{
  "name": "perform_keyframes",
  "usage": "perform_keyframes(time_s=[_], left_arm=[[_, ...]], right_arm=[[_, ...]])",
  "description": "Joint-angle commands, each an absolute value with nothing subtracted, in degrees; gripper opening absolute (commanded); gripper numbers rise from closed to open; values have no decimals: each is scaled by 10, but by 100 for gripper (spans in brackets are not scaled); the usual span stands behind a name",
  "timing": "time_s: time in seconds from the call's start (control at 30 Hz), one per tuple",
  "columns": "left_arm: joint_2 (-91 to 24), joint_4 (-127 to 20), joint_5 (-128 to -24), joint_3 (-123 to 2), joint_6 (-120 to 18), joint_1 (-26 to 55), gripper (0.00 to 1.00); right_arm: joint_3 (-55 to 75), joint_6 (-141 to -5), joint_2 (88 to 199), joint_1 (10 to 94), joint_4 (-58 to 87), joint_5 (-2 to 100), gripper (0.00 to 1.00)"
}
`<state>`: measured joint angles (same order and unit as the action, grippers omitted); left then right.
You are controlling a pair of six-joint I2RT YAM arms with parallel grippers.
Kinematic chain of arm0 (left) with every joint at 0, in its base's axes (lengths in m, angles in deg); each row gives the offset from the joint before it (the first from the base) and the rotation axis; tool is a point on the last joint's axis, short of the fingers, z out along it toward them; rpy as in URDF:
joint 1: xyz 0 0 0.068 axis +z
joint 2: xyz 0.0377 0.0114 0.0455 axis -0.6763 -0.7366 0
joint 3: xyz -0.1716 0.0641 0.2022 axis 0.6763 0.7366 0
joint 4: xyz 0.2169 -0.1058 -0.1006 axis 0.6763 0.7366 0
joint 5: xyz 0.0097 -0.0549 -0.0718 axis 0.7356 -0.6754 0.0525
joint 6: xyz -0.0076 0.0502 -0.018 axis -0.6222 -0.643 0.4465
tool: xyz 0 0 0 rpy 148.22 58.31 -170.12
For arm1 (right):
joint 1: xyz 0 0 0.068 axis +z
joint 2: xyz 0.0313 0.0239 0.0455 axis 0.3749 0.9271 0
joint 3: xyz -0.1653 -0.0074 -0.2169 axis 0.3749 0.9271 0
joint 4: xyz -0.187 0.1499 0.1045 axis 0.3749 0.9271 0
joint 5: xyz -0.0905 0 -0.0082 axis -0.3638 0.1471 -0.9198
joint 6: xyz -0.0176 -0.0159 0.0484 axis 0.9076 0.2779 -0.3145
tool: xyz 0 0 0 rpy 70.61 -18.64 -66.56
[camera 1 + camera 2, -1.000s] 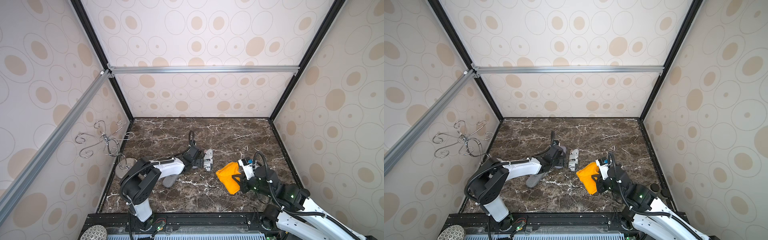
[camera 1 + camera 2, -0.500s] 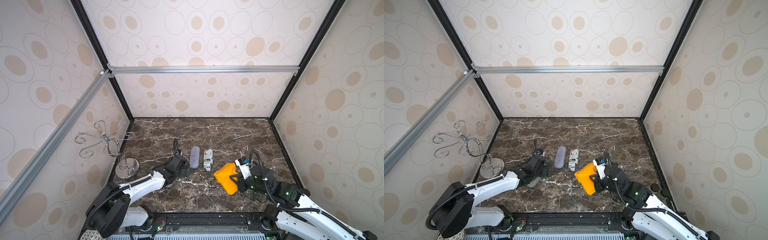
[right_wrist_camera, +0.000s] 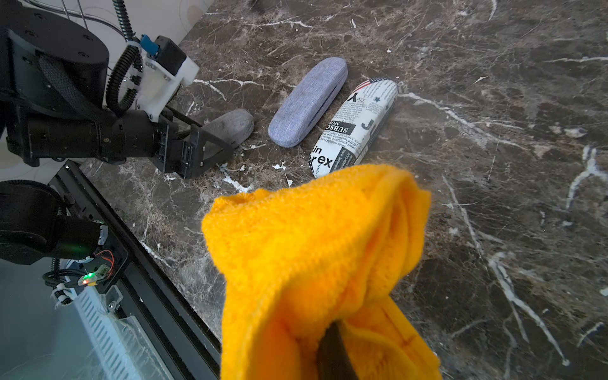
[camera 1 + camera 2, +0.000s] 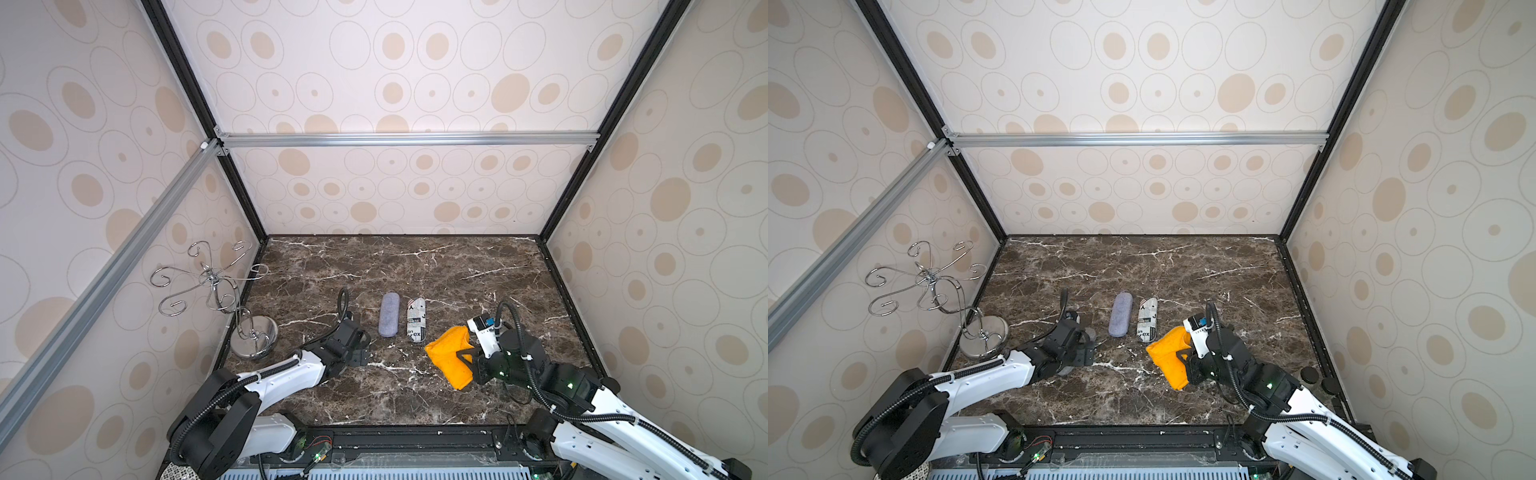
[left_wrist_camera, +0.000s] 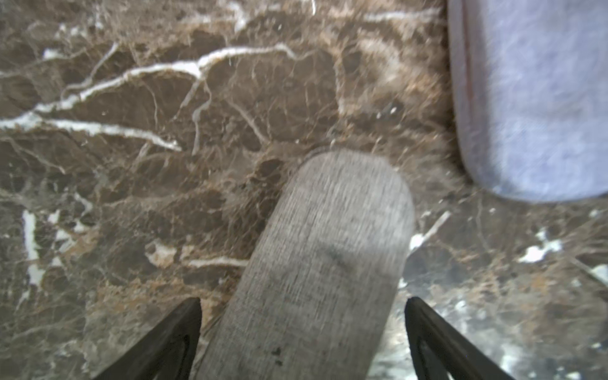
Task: Wipe the eyeglass case
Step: Pick up the eyeglass case from the center of the board.
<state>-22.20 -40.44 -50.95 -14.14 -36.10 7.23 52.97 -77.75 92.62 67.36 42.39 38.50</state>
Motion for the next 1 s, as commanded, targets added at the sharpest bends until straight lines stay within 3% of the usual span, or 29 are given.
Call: perform_keyframes(time_s=[0.0, 0.47, 0.7, 0.87, 0.97], left_arm=[[-197, -412, -527, -115, -337, 76, 89], [-122, -421, -487, -55, -299, 43, 75], [-120, -419, -486, -54, -300, 31, 73], [-104, -417, -475, -55, -308, 9, 56], [-79, -418, -464, -59, -319, -3, 54]], right_arm=[[542, -786, 929, 673, 401, 393, 0], [552, -792, 944, 674, 381, 408, 0], [553, -792, 942, 674, 383, 407, 0], [551, -791, 944, 673, 387, 401, 0], [552, -787, 944, 674, 387, 391, 0]])
